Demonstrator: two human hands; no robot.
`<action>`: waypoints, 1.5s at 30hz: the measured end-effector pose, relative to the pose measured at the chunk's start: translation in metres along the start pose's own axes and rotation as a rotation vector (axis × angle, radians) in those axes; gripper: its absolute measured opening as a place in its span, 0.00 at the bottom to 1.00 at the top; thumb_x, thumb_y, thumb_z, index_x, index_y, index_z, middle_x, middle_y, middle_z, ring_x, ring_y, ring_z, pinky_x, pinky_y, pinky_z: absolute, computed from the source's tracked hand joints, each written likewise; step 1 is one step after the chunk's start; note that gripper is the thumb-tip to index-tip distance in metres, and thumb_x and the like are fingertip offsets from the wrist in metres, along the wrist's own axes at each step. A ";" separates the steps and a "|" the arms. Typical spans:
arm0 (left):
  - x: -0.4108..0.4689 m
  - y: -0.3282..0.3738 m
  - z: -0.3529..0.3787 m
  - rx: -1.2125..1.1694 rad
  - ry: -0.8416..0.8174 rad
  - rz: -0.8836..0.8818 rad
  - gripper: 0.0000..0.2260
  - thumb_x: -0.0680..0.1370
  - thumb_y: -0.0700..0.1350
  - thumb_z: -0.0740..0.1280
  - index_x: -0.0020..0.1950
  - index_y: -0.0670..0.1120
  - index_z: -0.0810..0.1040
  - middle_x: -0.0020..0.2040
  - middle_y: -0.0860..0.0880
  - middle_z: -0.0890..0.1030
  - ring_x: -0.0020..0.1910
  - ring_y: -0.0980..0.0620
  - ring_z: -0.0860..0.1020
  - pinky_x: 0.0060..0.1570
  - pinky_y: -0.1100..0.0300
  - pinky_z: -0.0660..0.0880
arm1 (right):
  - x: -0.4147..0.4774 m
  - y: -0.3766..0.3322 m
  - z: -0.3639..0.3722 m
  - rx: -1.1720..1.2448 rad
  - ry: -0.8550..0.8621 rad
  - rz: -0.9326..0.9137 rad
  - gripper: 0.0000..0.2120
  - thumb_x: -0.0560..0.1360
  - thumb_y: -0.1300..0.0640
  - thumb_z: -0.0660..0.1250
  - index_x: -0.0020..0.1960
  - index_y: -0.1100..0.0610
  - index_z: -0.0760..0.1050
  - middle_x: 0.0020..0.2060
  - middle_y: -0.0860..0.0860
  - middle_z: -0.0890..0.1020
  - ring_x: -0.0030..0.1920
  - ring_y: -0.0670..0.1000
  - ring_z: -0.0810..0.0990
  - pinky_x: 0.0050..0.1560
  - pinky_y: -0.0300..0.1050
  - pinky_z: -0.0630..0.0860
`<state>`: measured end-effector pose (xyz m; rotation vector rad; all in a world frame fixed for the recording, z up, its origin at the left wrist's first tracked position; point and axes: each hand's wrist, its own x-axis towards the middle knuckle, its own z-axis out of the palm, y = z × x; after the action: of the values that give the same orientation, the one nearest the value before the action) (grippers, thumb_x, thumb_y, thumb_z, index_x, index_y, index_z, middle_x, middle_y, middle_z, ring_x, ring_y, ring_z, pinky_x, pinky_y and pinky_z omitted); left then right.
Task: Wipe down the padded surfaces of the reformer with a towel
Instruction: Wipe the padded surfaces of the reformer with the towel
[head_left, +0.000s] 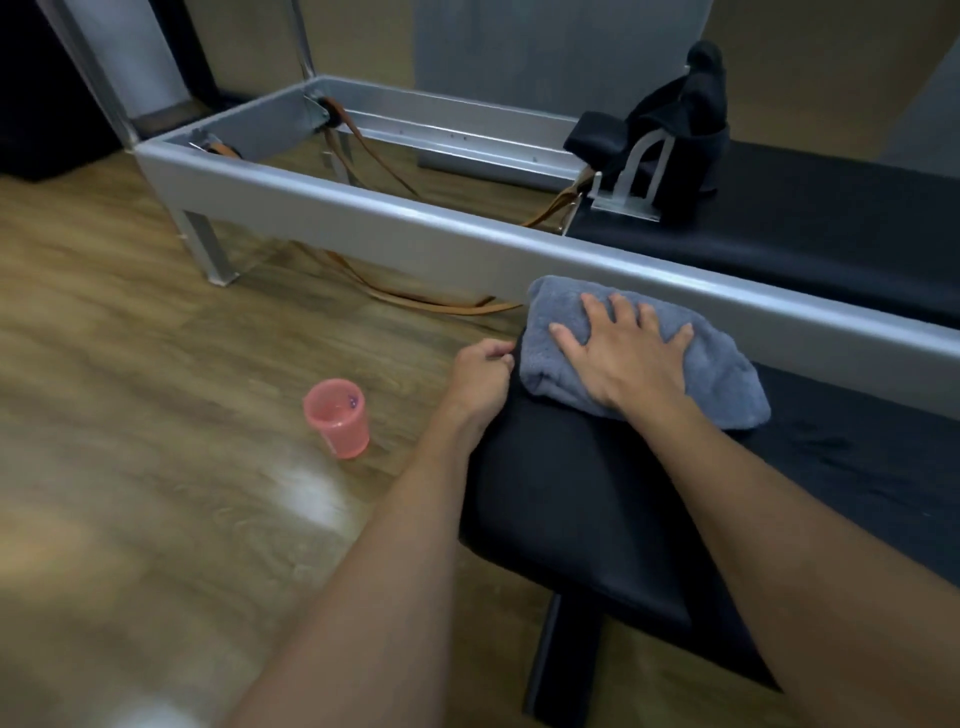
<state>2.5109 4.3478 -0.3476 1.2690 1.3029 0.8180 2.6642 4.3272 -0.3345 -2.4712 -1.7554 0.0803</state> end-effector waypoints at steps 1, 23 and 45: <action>-0.001 -0.001 -0.001 -0.071 -0.007 -0.030 0.13 0.78 0.33 0.60 0.59 0.36 0.80 0.56 0.38 0.81 0.50 0.48 0.78 0.54 0.56 0.75 | 0.006 -0.005 0.001 -0.012 0.008 -0.001 0.35 0.77 0.30 0.41 0.78 0.46 0.52 0.79 0.54 0.57 0.77 0.62 0.52 0.69 0.77 0.45; -0.040 0.006 -0.005 0.056 -0.065 -0.042 0.28 0.81 0.61 0.51 0.67 0.42 0.75 0.66 0.40 0.76 0.66 0.43 0.73 0.70 0.49 0.63 | -0.210 -0.017 -0.010 0.027 0.007 -0.102 0.31 0.78 0.38 0.38 0.79 0.45 0.51 0.80 0.48 0.54 0.79 0.55 0.48 0.72 0.70 0.39; -0.004 -0.004 0.032 0.786 0.036 0.464 0.22 0.83 0.52 0.48 0.71 0.45 0.71 0.72 0.41 0.70 0.72 0.40 0.65 0.69 0.44 0.62 | -0.071 0.054 -0.008 0.080 0.015 0.102 0.31 0.78 0.38 0.46 0.79 0.45 0.51 0.80 0.50 0.53 0.78 0.56 0.48 0.72 0.69 0.45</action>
<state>2.5406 4.3364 -0.3557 2.2468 1.4355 0.6489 2.6921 4.2420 -0.3343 -2.4967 -1.5870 0.1373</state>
